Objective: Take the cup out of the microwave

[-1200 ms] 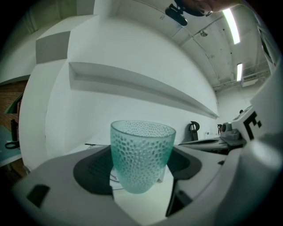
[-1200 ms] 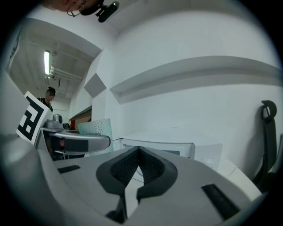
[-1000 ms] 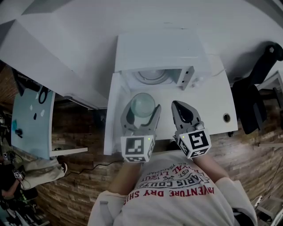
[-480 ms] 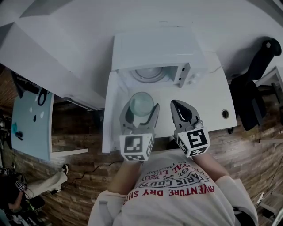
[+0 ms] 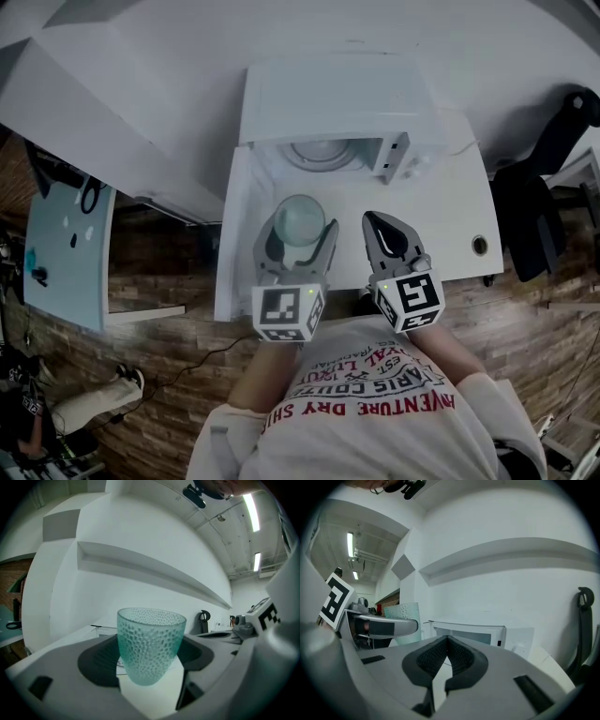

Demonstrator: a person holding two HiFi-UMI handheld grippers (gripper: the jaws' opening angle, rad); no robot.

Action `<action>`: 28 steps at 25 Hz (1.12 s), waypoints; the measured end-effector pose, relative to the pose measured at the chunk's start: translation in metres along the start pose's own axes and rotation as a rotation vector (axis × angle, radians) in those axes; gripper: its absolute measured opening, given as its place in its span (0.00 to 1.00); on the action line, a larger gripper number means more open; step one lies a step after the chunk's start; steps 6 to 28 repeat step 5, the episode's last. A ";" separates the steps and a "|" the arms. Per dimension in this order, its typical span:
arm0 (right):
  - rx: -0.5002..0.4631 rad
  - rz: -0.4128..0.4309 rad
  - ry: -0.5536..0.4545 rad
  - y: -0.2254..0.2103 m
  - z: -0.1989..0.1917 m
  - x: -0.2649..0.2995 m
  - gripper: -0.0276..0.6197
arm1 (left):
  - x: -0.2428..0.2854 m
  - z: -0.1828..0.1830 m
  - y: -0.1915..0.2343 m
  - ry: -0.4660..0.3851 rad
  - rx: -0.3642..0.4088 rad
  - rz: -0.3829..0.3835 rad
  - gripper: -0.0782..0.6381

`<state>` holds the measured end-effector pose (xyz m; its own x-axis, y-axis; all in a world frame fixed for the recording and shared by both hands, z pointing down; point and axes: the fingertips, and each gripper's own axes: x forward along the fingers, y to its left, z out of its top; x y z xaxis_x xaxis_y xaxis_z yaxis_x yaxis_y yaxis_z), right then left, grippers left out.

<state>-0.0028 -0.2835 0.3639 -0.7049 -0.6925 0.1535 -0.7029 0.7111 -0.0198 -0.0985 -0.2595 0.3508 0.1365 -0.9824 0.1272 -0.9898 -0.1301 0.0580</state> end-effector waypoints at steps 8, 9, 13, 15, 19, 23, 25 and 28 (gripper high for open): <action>-0.002 0.001 -0.003 -0.003 0.001 0.006 0.06 | 0.004 0.002 0.005 -0.003 -0.002 0.008 0.63; -0.002 0.001 -0.003 -0.003 0.001 0.006 0.06 | 0.004 0.002 0.005 -0.003 -0.002 0.008 0.63; -0.002 0.001 -0.003 -0.003 0.001 0.006 0.06 | 0.004 0.002 0.005 -0.003 -0.002 0.008 0.63; -0.002 0.001 -0.003 -0.003 0.001 0.006 0.06 | 0.004 0.002 0.005 -0.003 -0.002 0.008 0.63; -0.002 0.001 -0.003 -0.003 0.001 0.006 0.06 | 0.004 0.002 0.005 -0.003 -0.002 0.008 0.63; -0.002 0.001 -0.003 -0.003 0.001 0.006 0.06 | 0.004 0.002 0.005 -0.003 -0.002 0.008 0.63; -0.002 0.001 -0.003 -0.003 0.001 0.006 0.06 | 0.004 0.002 0.005 -0.003 -0.002 0.008 0.63; -0.002 0.001 -0.003 -0.003 0.001 0.006 0.06 | 0.004 0.002 0.005 -0.003 -0.002 0.008 0.63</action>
